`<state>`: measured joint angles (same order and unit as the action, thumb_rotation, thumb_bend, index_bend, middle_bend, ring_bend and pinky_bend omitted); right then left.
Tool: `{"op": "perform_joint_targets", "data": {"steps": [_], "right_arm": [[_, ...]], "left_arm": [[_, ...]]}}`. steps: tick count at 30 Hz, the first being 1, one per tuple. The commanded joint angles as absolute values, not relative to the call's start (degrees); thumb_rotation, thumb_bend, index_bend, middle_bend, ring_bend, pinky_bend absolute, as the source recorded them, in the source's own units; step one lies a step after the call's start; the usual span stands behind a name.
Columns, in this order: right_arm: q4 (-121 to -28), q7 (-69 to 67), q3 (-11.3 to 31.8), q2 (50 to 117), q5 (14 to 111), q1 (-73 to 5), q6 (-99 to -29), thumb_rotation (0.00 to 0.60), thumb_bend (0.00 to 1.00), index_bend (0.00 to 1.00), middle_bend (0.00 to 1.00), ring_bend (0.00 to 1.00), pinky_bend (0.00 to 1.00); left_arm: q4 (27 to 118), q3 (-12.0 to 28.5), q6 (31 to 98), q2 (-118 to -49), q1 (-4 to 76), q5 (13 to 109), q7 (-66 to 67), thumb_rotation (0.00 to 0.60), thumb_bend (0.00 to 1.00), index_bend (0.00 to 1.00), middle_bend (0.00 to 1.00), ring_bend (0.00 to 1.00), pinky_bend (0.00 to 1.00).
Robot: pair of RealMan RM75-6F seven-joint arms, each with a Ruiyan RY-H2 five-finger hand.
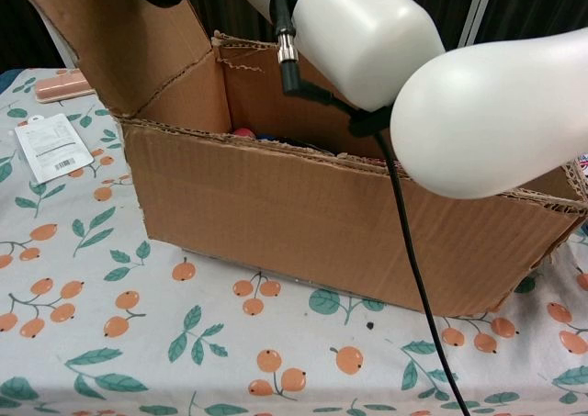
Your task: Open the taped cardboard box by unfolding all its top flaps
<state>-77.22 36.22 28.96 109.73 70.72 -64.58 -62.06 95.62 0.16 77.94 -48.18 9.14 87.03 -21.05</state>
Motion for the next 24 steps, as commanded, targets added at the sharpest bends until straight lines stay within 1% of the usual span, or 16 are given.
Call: {"op": "perform_joint_targets", "data": {"steps": [1,7,11,14,16,18,20,21,24], "right_arm": [[-77.48,35.56,28.11,109.03,71.14,-64.32,-62.67,0.600,0.15,0.00,0.00,0.00,0.00],[-81.13,34.91,27.56,105.98,71.20,-62.59,-64.69,0.600,0.15,0.00,0.00,0.00,0.00],[-89.34,35.46,27.29,98.71,72.25,-59.82,-65.39,0.600,0.14,0.00,0.00,0.00,0.00],[-99.83,38.65,26.70,88.80,71.32,-55.91,-64.86,0.600,0.15,0.00,0.00,0.00,0.00],[-108.63,40.55,25.79,79.29,71.23,-51.39,-65.54,0.600,0.17,0.00,0.00,0.00,0.00],[-114.45,40.69,24.66,71.60,71.78,-47.19,-66.46,0.600,0.18,0.00,0.00,0.00,0.00],[-119.06,39.16,23.26,63.86,73.00,-42.50,-67.62,0.600,0.18,0.00,0.00,0.00,0.00],[-121.27,37.24,22.08,58.74,74.09,-39.21,-68.31,0.600,0.18,0.00,0.00,0.00,0.00],[-122.86,29.40,18.23,47.35,78.45,-30.72,-70.43,0.600,0.18,0.00,0.00,0.00,0.00]], "left_arm": [[95.48,0.05,78.00,-48.26,8.99,87.07,-21.12,0.505,0.05,0.09,0.15,0.12,0.18],[95.60,0.08,78.33,-48.28,8.81,87.29,-21.03,0.502,0.05,0.09,0.15,0.12,0.18],[95.82,0.13,78.27,-48.23,8.92,87.51,-20.84,0.504,0.05,0.09,0.15,0.12,0.18],[96.05,0.27,78.22,-48.28,9.11,87.64,-20.38,0.501,0.05,0.09,0.15,0.12,0.18],[96.24,0.41,78.55,-48.38,9.11,87.79,-19.96,0.501,0.05,0.09,0.15,0.12,0.18],[96.21,0.48,78.74,-48.53,9.08,87.82,-19.50,0.502,0.05,0.09,0.15,0.12,0.18],[96.19,0.53,78.66,-48.74,9.15,87.77,-19.15,0.503,0.05,0.09,0.15,0.12,0.18],[96.19,0.55,78.51,-48.90,9.22,87.70,-18.96,0.503,0.05,0.09,0.15,0.12,0.18],[96.06,0.79,78.68,-49.81,9.19,87.22,-17.61,0.500,0.05,0.09,0.15,0.12,0.18]]}}
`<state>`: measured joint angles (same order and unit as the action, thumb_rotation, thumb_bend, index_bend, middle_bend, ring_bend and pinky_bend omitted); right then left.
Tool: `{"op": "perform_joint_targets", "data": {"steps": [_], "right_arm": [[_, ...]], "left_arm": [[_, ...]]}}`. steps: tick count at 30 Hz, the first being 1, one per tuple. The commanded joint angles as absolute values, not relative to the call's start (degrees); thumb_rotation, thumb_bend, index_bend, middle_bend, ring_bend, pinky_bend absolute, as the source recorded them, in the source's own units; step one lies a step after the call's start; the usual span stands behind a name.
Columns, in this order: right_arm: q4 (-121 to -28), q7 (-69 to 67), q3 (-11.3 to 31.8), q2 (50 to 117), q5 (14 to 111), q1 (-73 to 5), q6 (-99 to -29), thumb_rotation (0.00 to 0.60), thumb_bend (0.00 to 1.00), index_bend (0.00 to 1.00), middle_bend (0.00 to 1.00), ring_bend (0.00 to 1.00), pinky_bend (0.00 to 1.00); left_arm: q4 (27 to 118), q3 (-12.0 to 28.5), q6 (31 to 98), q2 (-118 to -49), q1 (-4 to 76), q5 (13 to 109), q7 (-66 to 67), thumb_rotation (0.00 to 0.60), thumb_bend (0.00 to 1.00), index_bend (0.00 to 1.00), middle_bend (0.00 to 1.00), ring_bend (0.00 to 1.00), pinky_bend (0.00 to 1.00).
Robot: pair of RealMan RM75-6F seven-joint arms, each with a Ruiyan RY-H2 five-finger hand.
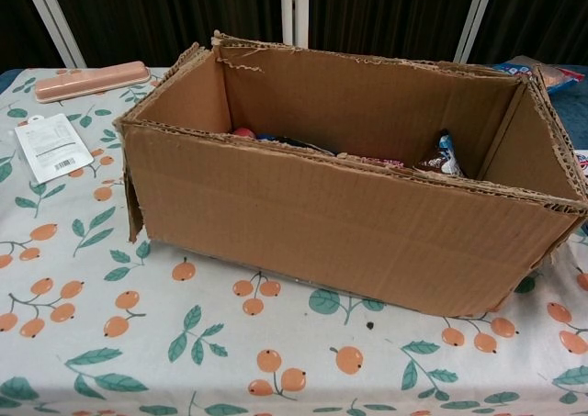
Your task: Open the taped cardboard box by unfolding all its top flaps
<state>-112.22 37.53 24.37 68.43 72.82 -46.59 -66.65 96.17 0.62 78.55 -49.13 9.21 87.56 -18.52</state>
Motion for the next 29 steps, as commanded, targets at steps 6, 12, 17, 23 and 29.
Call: {"op": "perform_joint_targets", "data": {"steps": [6,12,17,23,29], "right_arm": [[-113.55,11.73,8.25,41.37,85.93,-16.51,-77.56,0.600,0.20,0.00,0.00,0.00,0.00],[-98.93,9.79,-0.03,52.70,89.57,-4.74,-87.71,0.600,0.37,0.00,0.00,0.00,0.00],[-94.27,10.14,-2.10,58.56,87.02,-0.55,-89.00,0.600,0.36,0.00,0.00,0.00,0.00],[-89.22,6.87,-2.16,62.35,88.19,0.78,-90.42,0.600,0.36,0.00,0.00,0.00,0.00],[-87.11,5.13,-1.41,64.22,88.59,0.43,-89.83,0.600,0.37,0.00,0.00,0.00,0.00]], "left_arm": [[95.47,0.77,79.87,-51.79,8.58,87.30,-15.36,0.488,0.05,0.09,0.15,0.12,0.18],[92.99,0.29,84.15,-53.55,6.41,88.79,-10.17,0.474,0.05,0.09,0.15,0.12,0.18],[89.02,0.00,87.29,-56.18,5.09,90.49,-4.63,0.450,0.05,0.09,0.14,0.11,0.18],[84.78,-1.20,88.19,-59.37,4.51,92.65,-6.73,0.366,0.06,0.09,0.13,0.10,0.18],[84.15,-1.09,88.01,-59.71,5.17,93.48,-8.75,0.356,0.06,0.09,0.13,0.10,0.18]]}}
